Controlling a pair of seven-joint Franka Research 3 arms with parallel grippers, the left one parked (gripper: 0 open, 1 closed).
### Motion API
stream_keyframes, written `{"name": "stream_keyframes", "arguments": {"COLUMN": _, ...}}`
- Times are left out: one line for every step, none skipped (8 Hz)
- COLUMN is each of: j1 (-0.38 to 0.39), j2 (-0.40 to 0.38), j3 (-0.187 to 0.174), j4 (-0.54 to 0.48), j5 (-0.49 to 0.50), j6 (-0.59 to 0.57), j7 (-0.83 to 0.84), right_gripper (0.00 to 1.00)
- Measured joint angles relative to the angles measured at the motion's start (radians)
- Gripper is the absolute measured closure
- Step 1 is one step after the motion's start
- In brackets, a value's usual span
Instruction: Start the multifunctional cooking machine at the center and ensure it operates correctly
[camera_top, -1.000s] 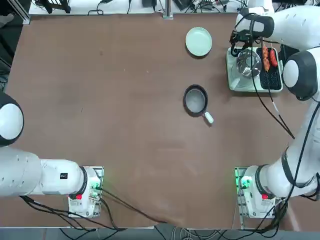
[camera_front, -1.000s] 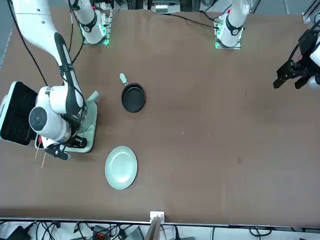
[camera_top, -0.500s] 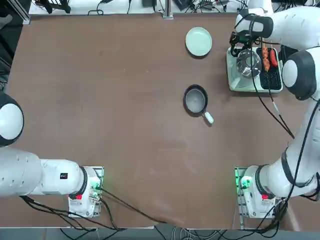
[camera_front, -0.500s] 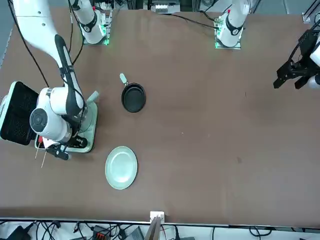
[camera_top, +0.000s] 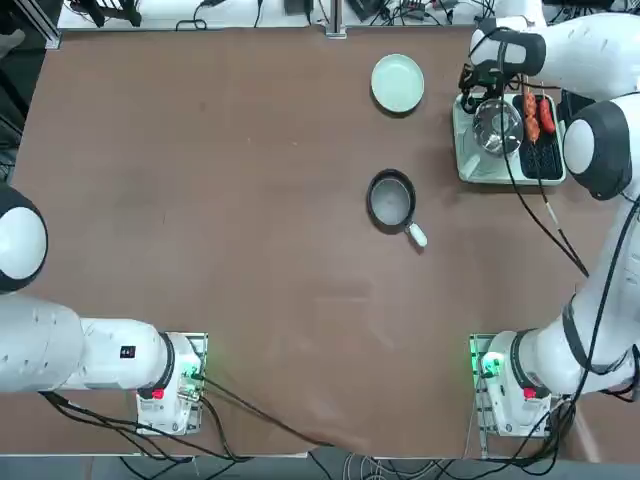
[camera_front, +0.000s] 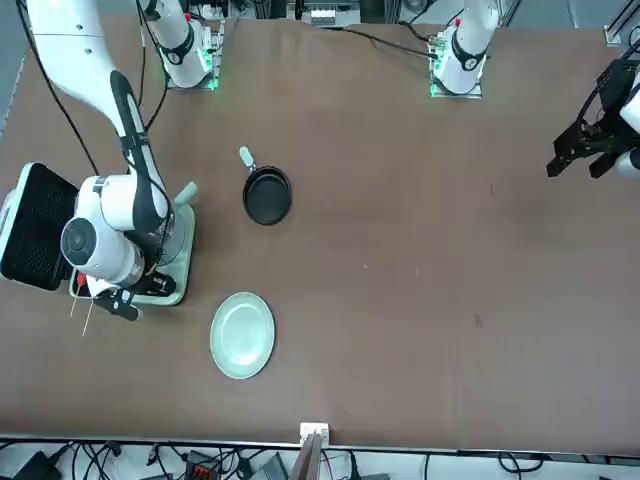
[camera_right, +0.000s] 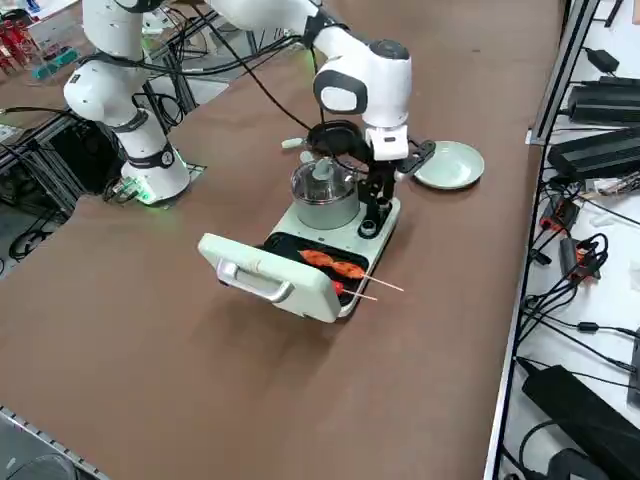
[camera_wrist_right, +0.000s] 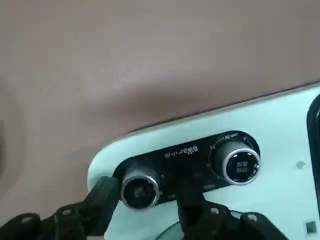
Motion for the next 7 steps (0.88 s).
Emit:
{"name": "stream_keyframes", "arguments": {"j1": 0.0, "j2": 0.002, "j3": 0.0, "j4": 0.008, "j5": 0.0, "j6": 0.0, "j7": 0.0, "right_gripper": 0.37}}
{"name": "stream_keyframes", "arguments": {"j1": 0.001, "j2": 0.003, "j3": 0.004, "j4": 0.015, "j5": 0.007, "j6": -0.001, "j7": 0.0, "right_gripper": 0.56}}
{"name": "stream_keyframes", "arguments": {"j1": 0.001, "j2": 0.003, "j3": 0.004, "j4": 0.017, "j5": 0.007, "j6": -0.004, "j7": 0.0, "right_gripper": 0.6}}
{"name": "stream_keyframes", "arguments": {"j1": 0.001, "j2": 0.003, "j3": 0.004, "j4": 0.017, "j5": 0.007, "j6": -0.004, "j7": 0.0, "right_gripper": 0.6}}
{"name": "stream_keyframes", "arguments": {"j1": 0.001, "j2": 0.003, "j3": 0.004, "j4": 0.017, "j5": 0.007, "j6": -0.004, "j7": 0.0, "right_gripper": 0.6}}
{"name": "stream_keyframes", "arguments": {"j1": 0.001, "j2": 0.003, "j3": 0.004, "j4": 0.018, "j5": 0.007, "j6": -0.004, "j7": 0.0, "right_gripper": 0.6}}
{"name": "stream_keyframes", "arguments": {"j1": 0.001, "j2": 0.003, "j3": 0.004, "j4": 0.018, "j5": 0.007, "j6": -0.004, "j7": 0.0, "right_gripper": 0.6}}
